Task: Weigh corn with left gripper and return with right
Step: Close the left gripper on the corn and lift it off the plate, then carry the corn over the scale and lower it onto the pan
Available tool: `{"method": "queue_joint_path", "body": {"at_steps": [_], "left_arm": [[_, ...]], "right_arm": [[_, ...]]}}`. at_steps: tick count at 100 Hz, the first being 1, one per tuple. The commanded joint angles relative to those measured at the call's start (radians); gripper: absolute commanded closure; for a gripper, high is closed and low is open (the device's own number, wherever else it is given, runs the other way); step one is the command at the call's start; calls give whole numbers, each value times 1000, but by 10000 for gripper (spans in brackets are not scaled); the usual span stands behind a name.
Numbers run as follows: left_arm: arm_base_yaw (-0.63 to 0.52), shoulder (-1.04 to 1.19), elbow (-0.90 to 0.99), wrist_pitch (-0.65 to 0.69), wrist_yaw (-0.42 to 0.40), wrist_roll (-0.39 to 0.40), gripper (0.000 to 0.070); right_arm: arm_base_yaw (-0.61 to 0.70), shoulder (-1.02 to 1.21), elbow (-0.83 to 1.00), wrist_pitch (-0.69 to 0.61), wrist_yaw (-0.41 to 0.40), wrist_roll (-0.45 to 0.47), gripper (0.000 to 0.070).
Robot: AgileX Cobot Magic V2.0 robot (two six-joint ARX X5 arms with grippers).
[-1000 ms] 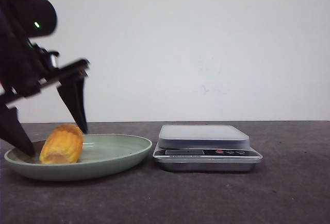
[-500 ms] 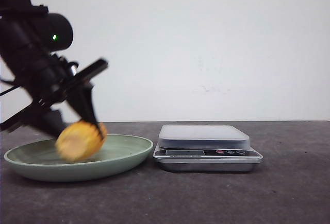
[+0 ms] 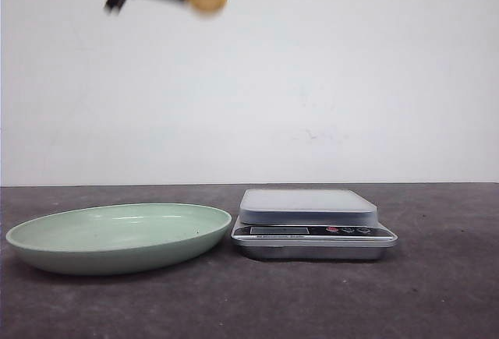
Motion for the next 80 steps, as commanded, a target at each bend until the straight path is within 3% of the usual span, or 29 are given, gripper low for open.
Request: {"method": "queue_joint_path", "body": {"at_steps": [1, 12, 22, 80], "left_arm": [[-17, 10, 61, 10, -52, 2, 690], [-46, 11, 93, 50, -158, 1, 690], [-66, 30, 93, 72, -194, 0, 690], [-152, 457, 93, 69, -167, -144, 690]], "right_arm": [[3, 9, 13, 5, 0, -10, 126], [11, 12, 13, 6, 3, -10, 126], [16, 19, 13, 11, 5, -11, 127], [54, 139, 13, 15, 8, -13, 127]]}}
